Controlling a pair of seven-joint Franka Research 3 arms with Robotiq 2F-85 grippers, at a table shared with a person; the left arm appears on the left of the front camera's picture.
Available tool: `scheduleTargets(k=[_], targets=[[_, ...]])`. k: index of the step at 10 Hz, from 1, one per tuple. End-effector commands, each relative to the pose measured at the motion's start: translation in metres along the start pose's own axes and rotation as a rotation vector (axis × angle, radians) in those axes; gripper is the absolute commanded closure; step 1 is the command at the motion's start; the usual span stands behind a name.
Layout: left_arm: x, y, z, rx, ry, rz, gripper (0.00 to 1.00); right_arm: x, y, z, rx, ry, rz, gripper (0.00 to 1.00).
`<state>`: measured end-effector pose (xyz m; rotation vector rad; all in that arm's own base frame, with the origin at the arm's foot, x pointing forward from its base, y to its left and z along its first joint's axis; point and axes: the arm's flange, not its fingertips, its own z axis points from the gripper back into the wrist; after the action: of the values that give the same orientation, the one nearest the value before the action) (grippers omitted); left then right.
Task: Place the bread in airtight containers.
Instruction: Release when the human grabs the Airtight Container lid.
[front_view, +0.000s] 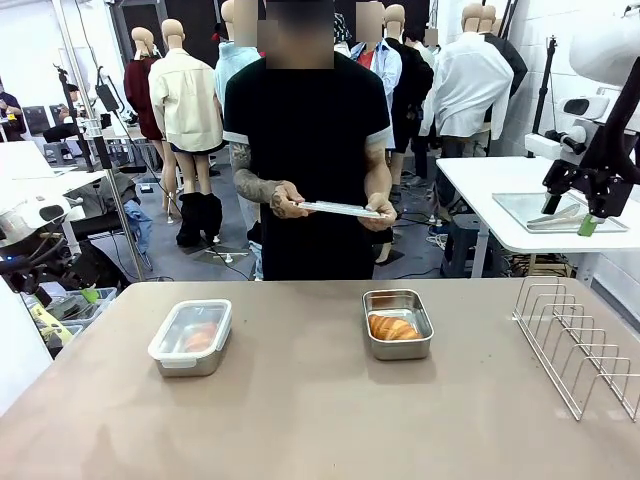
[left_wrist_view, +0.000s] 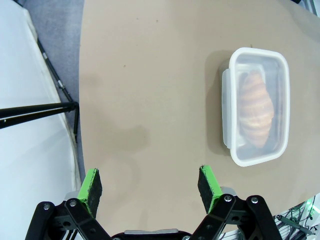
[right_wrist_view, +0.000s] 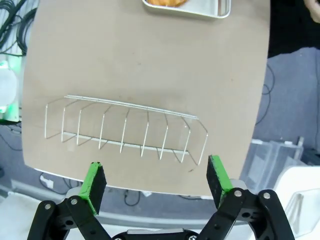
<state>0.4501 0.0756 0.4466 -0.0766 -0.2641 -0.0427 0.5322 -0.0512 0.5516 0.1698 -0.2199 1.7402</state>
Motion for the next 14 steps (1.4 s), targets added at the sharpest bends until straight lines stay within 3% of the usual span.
scheduleTargets(k=[1, 14], targets=[[-0.0016, 0.0004, 0.0008, 0.013, -0.002, 0.011, 0.00, 0.0048, 0.0004, 0.0032, 0.001, 0.022, -0.016, 0.00], [-0.0016, 0.0004, 0.0008, 0.013, -0.002, 0.011, 0.00, 0.0048, 0.0004, 0.0032, 0.001, 0.022, -0.016, 0.00]])
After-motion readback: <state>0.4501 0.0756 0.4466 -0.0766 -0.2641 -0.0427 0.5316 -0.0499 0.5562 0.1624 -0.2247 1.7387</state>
